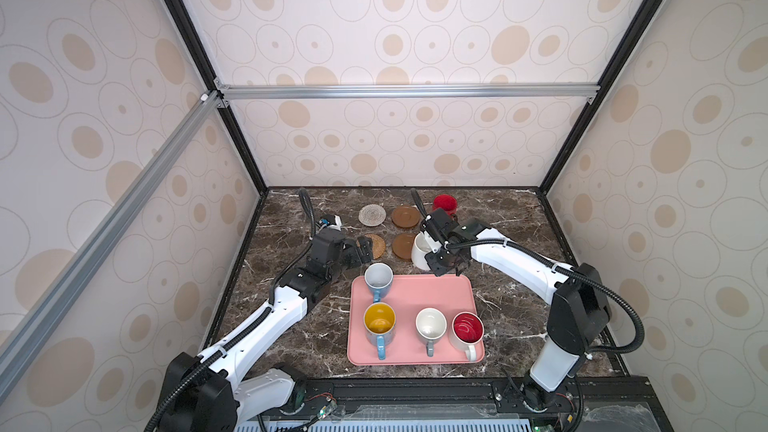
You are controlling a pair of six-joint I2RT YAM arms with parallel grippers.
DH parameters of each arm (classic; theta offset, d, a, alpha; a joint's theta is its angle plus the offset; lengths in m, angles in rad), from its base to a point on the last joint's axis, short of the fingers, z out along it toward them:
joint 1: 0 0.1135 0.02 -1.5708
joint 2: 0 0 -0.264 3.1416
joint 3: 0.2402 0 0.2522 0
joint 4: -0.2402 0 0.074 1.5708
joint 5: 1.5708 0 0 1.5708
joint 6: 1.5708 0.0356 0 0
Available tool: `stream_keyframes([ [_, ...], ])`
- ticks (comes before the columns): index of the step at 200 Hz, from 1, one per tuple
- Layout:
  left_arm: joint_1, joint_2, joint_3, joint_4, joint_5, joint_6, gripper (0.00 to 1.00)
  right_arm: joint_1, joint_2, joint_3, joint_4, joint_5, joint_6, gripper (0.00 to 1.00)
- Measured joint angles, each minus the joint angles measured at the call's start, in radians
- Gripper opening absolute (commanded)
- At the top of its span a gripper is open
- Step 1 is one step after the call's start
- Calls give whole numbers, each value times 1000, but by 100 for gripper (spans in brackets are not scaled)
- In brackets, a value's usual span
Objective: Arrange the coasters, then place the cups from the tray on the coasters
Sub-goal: 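Lift the white mug off the tray and carry it toward the wooden coaster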
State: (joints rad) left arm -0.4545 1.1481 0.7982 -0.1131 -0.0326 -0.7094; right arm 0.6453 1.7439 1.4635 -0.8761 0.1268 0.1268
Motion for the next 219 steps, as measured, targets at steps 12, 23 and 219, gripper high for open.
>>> stream_keyframes([
  [12,0,0,-2,0,-1,0,100,-15,18,28,0,-2,-10,3],
  [23,0,-1,-2,-1,-2,0,100,-26,40,56,0,-3,-20,3],
  [219,5,-45,-32,-12,-14,18,100,-87,408,453,-55,-19,-127,2],
])
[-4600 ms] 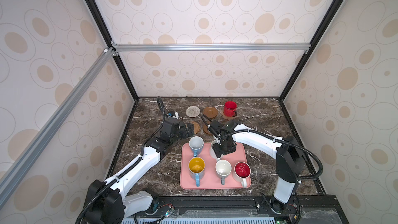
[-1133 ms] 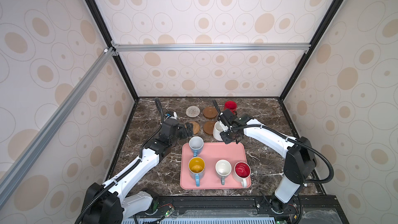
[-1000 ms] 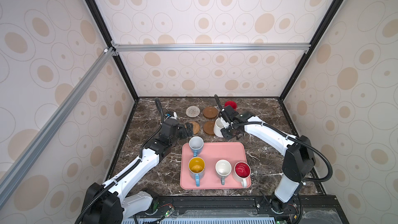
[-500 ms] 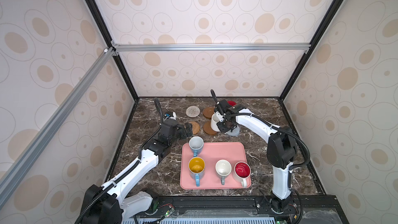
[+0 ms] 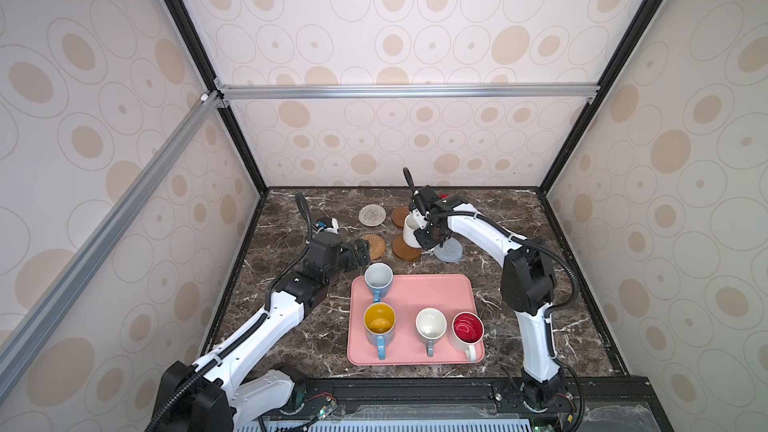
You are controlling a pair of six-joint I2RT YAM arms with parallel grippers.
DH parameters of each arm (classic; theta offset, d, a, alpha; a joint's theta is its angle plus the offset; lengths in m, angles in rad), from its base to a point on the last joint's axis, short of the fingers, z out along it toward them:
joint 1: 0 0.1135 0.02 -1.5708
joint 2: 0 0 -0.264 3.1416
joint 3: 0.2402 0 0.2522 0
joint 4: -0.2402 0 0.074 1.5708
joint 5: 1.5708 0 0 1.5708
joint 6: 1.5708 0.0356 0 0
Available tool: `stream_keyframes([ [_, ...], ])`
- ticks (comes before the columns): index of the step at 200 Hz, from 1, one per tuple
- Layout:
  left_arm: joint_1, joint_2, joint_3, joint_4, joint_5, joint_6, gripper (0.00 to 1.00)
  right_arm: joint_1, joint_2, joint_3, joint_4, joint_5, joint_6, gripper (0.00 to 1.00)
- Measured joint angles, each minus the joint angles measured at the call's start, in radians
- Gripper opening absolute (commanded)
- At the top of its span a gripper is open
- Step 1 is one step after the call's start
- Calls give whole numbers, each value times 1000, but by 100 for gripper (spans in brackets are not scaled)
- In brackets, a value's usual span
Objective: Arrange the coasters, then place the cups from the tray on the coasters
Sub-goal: 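Lift the white mug off the tray and carry it toward the wooden coaster, then lower the white mug onto the wooden coaster beside the red mug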
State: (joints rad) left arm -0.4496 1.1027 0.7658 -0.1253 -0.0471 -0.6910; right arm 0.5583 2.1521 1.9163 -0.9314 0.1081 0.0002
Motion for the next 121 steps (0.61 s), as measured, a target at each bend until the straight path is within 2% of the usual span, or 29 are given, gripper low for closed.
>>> stream_keyframes([
  [121,0,-33,-24,-4,6,-1,100,-34,246,335,-57,12,-41,3],
])
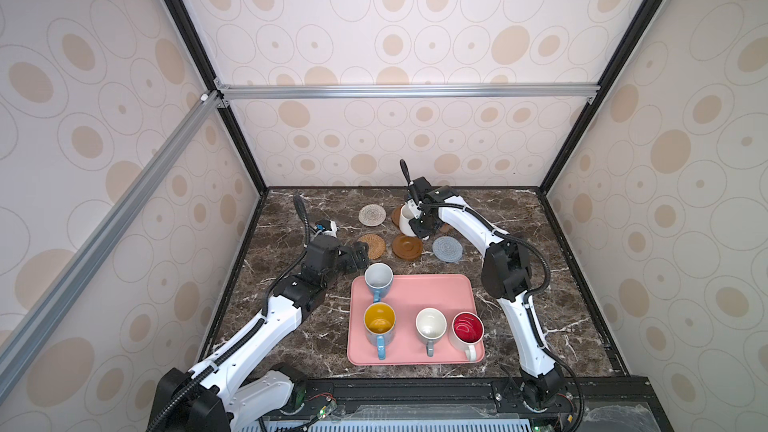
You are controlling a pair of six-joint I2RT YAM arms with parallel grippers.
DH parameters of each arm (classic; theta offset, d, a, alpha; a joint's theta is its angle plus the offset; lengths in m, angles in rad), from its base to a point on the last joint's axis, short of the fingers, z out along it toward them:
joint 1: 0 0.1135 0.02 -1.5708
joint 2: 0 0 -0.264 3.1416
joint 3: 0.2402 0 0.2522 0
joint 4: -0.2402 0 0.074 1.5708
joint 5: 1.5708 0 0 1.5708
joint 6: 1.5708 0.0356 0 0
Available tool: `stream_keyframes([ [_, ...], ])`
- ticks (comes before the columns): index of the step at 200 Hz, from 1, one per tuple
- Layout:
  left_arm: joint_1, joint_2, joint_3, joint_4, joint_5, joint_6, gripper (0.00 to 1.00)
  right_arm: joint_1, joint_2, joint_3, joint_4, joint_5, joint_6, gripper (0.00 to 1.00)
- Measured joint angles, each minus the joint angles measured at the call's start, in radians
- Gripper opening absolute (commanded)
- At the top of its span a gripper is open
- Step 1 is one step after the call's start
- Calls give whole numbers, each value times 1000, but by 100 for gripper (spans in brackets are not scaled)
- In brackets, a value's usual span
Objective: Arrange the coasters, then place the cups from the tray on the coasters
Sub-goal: 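Lower the white mug onto the wooden coaster beside the red mug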
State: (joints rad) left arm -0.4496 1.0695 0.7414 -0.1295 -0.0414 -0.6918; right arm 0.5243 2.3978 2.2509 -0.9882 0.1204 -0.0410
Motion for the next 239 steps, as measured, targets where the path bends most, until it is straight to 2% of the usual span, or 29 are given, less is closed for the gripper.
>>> stream_keyframes([
  [115,0,0,0,0,22,0,100,-5,122,188,-14,12,-20,3],
  [239,0,-4,-13,-1,33,-16,100,-11,170,242,36,14,-37,5],
])
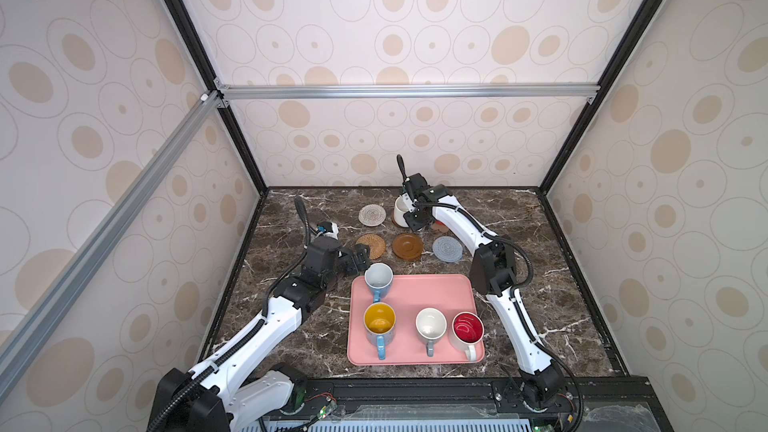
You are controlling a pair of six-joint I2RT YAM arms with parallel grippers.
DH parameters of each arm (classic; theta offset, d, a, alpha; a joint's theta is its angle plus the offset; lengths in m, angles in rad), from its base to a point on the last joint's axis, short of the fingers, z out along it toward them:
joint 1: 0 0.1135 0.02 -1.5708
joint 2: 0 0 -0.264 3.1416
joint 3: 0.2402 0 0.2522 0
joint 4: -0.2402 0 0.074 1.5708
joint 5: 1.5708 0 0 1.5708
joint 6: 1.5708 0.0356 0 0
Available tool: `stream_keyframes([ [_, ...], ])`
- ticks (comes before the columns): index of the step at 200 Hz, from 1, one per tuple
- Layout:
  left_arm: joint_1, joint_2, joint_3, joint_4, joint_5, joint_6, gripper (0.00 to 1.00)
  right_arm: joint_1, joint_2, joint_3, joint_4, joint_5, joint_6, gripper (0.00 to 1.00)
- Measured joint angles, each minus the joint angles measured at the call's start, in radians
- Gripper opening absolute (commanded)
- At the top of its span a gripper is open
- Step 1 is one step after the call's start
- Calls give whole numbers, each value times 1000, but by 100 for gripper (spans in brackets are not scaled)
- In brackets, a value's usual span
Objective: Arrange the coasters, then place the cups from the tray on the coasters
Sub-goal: 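Lower the white mug onto the wooden coaster beside the red mug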
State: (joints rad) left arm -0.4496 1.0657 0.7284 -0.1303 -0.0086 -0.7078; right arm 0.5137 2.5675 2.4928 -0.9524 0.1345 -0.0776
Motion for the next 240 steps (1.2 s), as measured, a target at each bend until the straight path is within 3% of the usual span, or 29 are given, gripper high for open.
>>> stream_keyframes([
  [157,0,0,-1,0,0,-9,100,-9,48,11,74,19,-6,6],
  [240,0,0,-1,1,0,-9,100,-10,48,11,74,20,-7,21],
])
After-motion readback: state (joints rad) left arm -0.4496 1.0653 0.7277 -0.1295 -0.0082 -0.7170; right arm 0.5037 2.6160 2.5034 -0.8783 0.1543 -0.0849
